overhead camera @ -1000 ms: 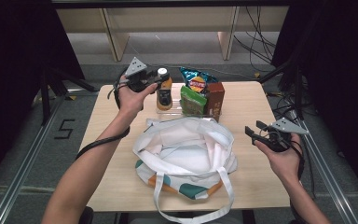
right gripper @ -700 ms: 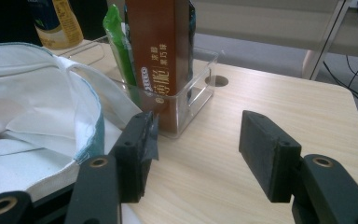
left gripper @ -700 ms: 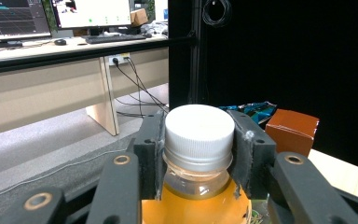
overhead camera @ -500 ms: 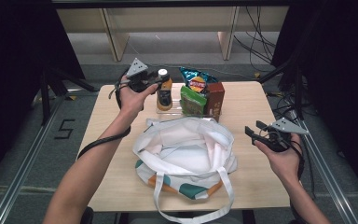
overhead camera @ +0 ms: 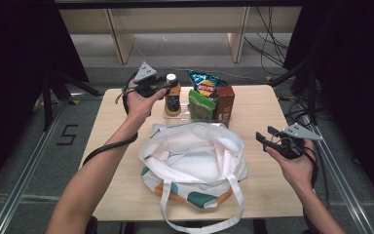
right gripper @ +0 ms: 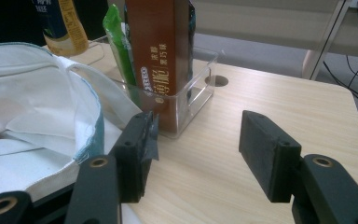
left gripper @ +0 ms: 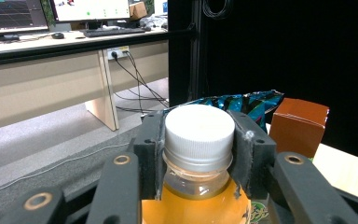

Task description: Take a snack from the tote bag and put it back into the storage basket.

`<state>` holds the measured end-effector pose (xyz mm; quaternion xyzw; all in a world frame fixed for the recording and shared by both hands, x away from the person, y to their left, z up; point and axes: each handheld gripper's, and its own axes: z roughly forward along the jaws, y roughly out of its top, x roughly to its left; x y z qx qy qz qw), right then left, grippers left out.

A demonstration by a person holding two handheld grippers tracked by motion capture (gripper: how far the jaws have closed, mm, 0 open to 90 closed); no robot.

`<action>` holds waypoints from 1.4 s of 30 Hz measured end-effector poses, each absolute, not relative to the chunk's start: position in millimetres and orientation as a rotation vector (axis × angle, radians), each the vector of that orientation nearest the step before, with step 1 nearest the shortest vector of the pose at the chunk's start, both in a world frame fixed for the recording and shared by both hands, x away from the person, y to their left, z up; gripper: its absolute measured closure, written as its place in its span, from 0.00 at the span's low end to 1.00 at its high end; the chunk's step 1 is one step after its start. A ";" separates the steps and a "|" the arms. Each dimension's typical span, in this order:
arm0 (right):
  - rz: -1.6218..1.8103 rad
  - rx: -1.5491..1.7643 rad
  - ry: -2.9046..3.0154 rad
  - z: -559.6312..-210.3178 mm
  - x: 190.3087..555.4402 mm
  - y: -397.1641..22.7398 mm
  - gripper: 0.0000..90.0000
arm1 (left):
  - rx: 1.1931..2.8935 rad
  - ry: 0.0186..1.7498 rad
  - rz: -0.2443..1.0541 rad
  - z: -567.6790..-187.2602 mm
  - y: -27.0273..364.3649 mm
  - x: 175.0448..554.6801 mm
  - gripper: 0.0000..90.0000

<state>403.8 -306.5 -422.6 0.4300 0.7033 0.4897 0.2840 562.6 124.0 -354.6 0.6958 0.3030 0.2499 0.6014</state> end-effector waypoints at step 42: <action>1.326 1.179 1.879 -423.4 402.7 -304.7 0.51 | 1.645 0.743 0.575 -371.9 122.9 574.4 0.65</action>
